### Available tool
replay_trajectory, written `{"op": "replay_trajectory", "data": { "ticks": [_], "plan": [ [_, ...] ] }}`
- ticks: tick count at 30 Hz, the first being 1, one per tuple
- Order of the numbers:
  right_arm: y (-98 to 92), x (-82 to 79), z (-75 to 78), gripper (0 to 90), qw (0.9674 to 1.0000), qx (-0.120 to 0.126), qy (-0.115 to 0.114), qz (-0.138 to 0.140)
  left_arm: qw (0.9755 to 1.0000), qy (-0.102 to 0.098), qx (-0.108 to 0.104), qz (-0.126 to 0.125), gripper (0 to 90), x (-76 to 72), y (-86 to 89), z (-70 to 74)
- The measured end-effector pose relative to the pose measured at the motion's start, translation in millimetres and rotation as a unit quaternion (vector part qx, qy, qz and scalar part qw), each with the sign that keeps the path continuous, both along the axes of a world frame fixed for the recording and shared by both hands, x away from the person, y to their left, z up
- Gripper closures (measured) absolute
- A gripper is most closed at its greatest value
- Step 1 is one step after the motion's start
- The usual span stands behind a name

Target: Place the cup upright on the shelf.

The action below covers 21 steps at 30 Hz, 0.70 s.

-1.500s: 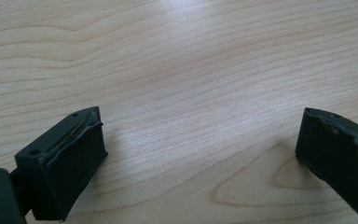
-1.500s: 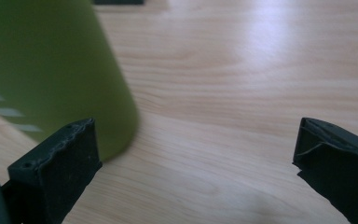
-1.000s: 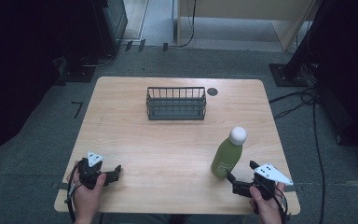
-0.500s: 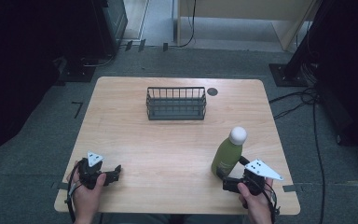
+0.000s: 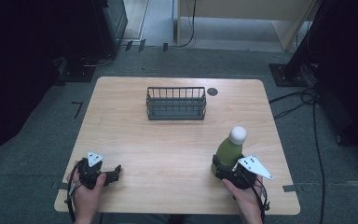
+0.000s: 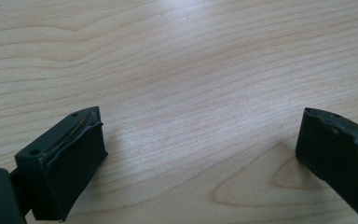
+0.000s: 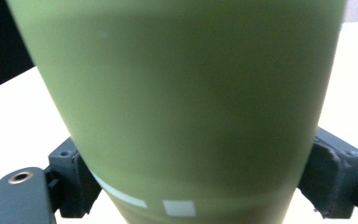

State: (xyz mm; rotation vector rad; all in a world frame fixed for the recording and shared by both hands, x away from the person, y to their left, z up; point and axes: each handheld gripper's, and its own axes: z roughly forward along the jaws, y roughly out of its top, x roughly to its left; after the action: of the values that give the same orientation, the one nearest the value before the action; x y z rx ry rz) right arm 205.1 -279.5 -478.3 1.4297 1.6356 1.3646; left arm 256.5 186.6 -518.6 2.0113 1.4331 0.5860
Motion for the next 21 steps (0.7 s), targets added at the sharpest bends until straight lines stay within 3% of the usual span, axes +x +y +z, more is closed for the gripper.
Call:
{"op": "replay_trajectory", "data": {
  "ticks": [7, 21],
  "plan": [
    [2.8, -2.6, -2.0, 18.0, 0.9998, -0.012, -0.017, -0.007, 1.0, 0.0, 0.0, 0.0, 1.5, 0.0, 0.0, 0.0],
    [8.4, -1.2, 0.6, 19.5, 0.9992, -0.03, -0.024, -0.01, 1.0, 0.0, 0.0, 0.0, 1.5, 0.1, 0.0, 0.0]
  ]
}}
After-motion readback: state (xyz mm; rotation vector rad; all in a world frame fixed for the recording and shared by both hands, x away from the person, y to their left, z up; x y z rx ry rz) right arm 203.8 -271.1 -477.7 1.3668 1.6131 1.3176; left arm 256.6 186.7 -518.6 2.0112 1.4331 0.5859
